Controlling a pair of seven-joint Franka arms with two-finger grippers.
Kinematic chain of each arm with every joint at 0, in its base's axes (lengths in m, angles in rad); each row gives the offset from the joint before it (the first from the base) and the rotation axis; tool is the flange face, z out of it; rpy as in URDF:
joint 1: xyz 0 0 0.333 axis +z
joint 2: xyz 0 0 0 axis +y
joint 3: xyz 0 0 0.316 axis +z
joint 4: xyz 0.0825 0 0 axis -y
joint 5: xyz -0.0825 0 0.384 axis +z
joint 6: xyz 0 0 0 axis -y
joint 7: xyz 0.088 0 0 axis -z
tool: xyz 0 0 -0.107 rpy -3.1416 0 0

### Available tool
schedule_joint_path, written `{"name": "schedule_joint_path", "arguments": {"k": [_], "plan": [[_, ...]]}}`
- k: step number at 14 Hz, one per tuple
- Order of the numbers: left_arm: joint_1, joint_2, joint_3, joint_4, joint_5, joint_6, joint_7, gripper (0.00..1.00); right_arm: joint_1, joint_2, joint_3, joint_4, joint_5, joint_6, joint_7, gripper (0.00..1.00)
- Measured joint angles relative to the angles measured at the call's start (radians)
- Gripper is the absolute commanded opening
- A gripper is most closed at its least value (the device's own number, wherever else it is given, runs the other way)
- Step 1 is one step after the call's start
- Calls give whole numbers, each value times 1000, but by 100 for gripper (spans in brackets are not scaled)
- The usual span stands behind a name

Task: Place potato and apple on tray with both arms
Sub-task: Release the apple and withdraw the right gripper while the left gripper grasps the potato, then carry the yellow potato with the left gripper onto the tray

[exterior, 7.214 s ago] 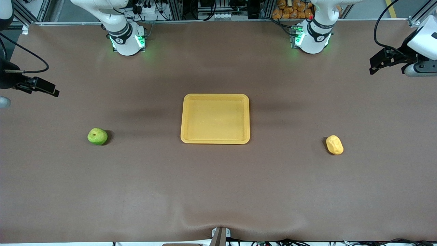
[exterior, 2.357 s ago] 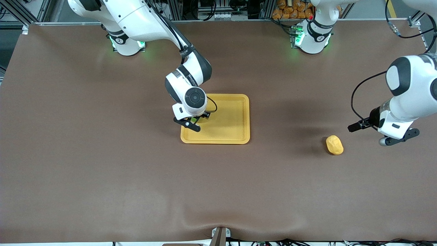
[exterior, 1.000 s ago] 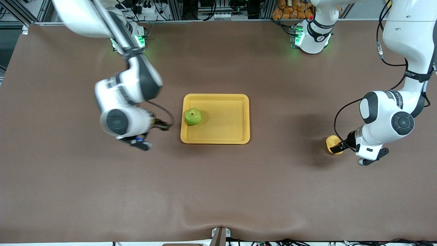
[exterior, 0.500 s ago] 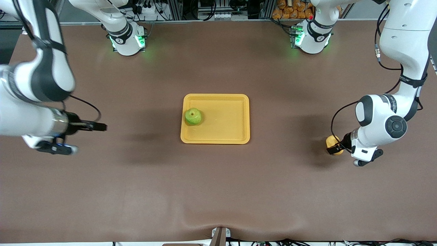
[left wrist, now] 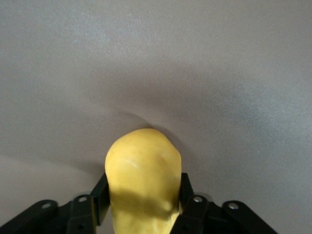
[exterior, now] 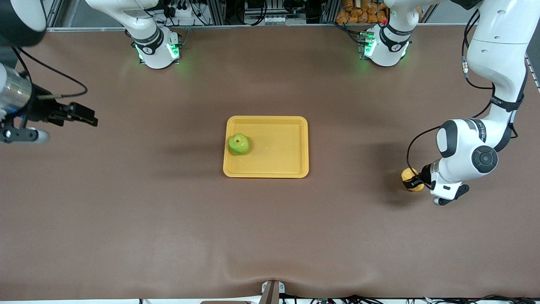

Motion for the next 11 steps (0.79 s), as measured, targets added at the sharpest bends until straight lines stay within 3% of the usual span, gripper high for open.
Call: {"name": "schedule_joint_path", "arguments": {"k": [6, 11], "plan": [[-100, -42, -23, 22, 0, -78, 0, 2, 0, -22, -10, 8, -4, -41, 8, 100], [-146, -102, -151, 23, 0, -129, -5, 0, -1, -79, -36, 7, -8, -40, -87, 100]]}}
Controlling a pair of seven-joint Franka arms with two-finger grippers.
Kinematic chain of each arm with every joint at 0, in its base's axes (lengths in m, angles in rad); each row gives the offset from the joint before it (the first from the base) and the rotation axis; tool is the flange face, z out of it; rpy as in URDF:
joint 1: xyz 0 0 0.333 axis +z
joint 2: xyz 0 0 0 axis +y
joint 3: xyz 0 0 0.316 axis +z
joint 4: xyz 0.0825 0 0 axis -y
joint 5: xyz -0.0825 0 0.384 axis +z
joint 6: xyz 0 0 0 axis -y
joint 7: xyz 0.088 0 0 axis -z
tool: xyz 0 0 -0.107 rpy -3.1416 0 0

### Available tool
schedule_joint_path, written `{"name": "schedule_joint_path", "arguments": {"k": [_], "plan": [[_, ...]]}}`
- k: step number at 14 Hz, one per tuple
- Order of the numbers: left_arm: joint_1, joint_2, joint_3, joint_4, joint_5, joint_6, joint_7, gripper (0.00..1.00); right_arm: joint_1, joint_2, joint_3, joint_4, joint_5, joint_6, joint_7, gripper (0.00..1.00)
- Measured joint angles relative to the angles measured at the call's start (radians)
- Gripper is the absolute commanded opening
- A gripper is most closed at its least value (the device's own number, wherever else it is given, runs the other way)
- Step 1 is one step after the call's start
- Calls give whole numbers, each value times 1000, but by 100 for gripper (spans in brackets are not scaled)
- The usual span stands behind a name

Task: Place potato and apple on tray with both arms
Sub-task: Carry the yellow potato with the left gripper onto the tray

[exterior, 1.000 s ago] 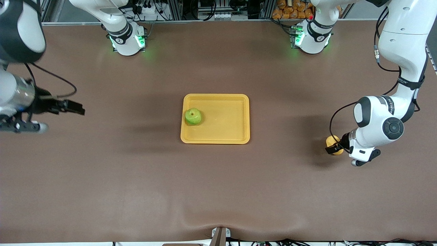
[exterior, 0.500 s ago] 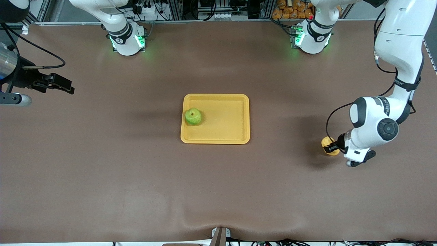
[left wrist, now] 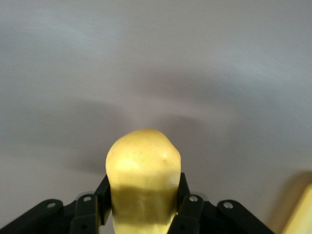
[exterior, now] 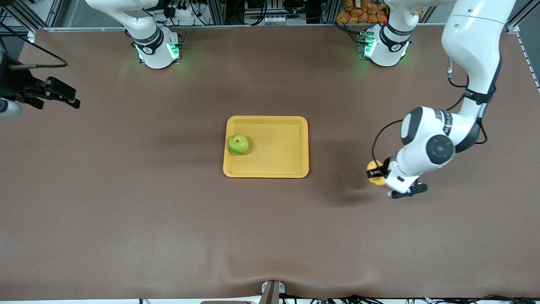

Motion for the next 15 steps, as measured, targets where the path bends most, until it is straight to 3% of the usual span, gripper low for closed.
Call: {"name": "schedule_joint_path", "arguments": {"k": [4, 7, 10, 15], "plan": [[-98, -6, -22, 14, 0, -1, -30, 0, -1, -16, -15, -27, -7, 0, -27, 100], [-208, 2, -23, 44, 3, -5, -199, 0, -1, -16, -15, -30, -10, -1, -27, 100], [-323, 43, -21, 85, 60, -8, -261, 0, -1, -17, -14, -30, -11, 4, -27, 100], [-416, 121, -15, 134, 193, -10, -263, 0, -9, -17, -19, -26, -13, -5, -26, 100]]}}
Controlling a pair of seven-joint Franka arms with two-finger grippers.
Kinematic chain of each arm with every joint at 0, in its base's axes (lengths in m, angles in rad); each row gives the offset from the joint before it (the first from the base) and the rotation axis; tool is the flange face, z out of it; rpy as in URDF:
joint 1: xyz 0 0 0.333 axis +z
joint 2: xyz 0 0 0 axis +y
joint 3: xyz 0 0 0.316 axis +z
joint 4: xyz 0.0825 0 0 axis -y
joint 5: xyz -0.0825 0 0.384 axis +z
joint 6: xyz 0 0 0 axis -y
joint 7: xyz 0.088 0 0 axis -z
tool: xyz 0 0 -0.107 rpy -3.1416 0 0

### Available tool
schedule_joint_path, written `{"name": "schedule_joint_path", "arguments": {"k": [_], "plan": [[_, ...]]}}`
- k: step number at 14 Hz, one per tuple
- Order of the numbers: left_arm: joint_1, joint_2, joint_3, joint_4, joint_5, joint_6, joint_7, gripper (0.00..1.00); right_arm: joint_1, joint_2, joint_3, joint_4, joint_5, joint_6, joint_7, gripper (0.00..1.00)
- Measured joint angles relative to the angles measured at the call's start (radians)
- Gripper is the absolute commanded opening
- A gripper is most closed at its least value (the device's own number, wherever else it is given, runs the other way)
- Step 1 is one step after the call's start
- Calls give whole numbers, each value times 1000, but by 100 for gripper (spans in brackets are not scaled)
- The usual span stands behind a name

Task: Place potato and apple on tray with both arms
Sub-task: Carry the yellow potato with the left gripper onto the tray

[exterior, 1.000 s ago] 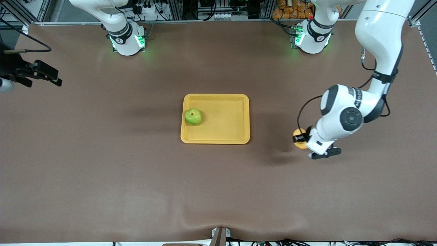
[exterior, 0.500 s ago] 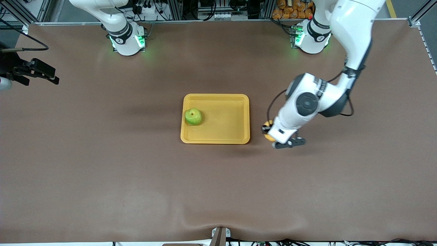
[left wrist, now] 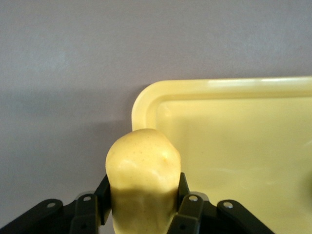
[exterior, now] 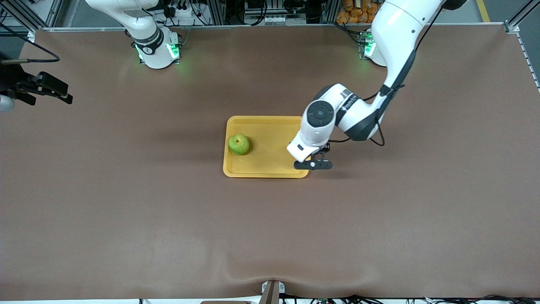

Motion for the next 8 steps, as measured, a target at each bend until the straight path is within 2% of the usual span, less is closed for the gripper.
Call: {"name": "schedule_joint_path", "arguments": {"k": [7, 8], "plan": [[-80, 59, 3, 33, 32, -49, -59, 0, -3, 1, -5, 1, 0, 1, 0, 100], [-80, 63, 3, 33, 38, -56, -69, 4, -3, 1, -5, 2, 0, 2, 0, 100]]}}
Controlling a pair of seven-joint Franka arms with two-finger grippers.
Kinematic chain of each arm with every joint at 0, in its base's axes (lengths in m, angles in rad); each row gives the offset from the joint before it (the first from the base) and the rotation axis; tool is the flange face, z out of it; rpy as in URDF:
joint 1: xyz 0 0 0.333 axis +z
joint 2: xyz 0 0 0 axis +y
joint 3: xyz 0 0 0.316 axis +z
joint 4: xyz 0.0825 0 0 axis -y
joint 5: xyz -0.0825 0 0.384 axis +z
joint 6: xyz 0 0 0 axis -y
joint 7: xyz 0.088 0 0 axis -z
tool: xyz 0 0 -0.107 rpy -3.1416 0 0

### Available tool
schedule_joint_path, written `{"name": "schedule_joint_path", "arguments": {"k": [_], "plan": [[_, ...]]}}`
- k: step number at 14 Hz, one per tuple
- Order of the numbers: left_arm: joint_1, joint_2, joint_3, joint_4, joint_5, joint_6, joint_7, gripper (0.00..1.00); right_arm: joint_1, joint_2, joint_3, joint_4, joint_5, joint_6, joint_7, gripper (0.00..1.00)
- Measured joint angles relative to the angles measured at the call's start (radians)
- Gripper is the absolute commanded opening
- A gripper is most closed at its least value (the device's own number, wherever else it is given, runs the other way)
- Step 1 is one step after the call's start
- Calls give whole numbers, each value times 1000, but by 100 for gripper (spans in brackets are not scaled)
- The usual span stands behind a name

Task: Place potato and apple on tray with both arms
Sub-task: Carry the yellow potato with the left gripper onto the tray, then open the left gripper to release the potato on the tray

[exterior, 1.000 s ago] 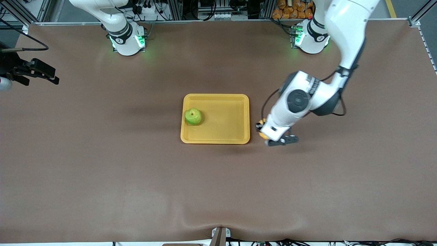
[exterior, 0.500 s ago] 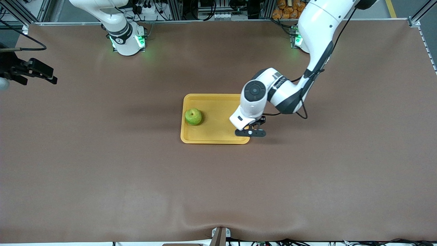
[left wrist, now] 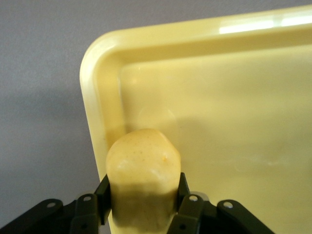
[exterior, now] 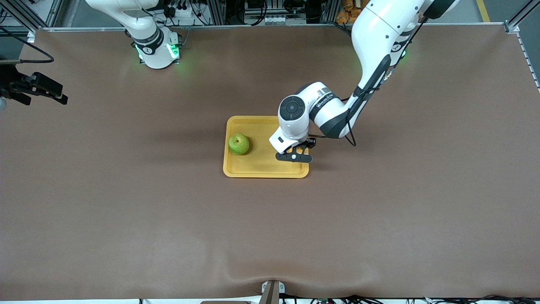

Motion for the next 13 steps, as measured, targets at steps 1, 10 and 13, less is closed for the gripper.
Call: {"name": "schedule_joint_path", "arguments": {"k": [1, 10, 13], "plan": [[0, 4, 1, 0, 5, -3, -4, 8, 0, 0, 0, 0, 0, 0, 0, 100], [-8, 21, 6, 25, 6, -5, -21, 100, -31, 2, -3, 6, -5, -5, 0, 100], [-2, 2, 8, 85, 6, -83, -22, 100, -41, 2, -3, 6, -5, -17, 2, 100]]}}
